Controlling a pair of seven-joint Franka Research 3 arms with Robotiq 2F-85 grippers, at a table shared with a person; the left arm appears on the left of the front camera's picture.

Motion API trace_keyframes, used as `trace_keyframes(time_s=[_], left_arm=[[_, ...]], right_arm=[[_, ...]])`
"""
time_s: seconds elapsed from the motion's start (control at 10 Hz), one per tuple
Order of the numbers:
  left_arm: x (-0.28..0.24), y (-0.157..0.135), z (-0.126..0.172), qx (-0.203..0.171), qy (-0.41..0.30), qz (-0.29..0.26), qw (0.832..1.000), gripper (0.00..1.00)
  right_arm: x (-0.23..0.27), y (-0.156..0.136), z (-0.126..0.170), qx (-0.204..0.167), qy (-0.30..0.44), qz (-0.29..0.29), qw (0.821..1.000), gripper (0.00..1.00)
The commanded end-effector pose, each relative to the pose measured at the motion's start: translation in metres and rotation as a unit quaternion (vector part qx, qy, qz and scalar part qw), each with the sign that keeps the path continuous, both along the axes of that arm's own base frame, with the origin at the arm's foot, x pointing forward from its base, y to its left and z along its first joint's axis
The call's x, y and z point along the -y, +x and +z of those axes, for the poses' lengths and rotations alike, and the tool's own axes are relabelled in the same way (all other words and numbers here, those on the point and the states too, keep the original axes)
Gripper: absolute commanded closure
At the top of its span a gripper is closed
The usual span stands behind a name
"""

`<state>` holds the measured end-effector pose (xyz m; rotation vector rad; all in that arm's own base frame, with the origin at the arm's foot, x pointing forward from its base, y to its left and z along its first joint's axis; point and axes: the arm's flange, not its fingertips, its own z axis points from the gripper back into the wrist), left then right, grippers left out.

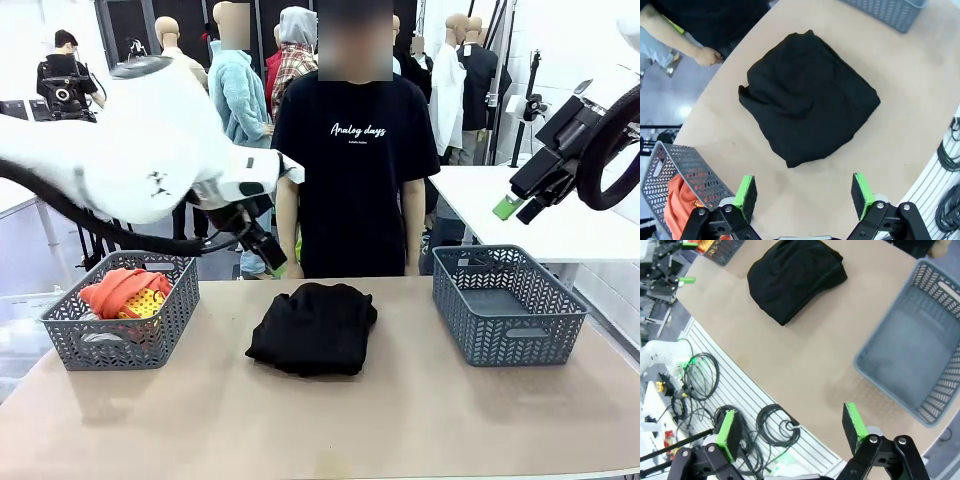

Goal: Sort the tops and bottoms.
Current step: Lift clothes from the center of the table with your left hand.

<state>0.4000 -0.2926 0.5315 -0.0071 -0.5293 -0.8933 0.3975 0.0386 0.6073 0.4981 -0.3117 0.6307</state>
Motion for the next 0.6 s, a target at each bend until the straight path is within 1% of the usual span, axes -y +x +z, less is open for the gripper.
trace_keyframes(time_s=[0.0,0.1,0.2,0.3,0.4,0.5], left_arm=[[0.025,0.001,-0.002,-0.002,0.02,0.033,0.999,0.02],[0.033,0.002,-0.013,0.006,0.014,0.047,0.999,0.02],[0.03,0.005,-0.018,0.004,0.0,0.065,0.998,0.02],[0.013,-0.013,-0.004,-0.053,-0.037,0.009,0.998,0.02],[0.029,0.002,-0.016,-0.008,0.006,0.038,0.999,0.02],[0.029,0.002,-0.016,-0.008,0.006,0.038,0.999,0.02]], right_arm=[[0.0,-0.001,-0.001,-0.001,-0.007,-0.001,1.0,0.0],[0.0,-0.001,-0.001,-0.001,-0.007,-0.001,1.0,0.0],[0.0,-0.001,-0.001,-0.001,-0.007,-0.001,1.0,0.0],[0.0,-0.001,-0.001,-0.001,-0.007,-0.001,1.0,0.0],[0.0,-0.001,-0.001,-0.001,-0.007,-0.001,1.0,0.0],[0.0,-0.001,-0.001,-0.001,-0.007,-0.001,1.0,0.0]])
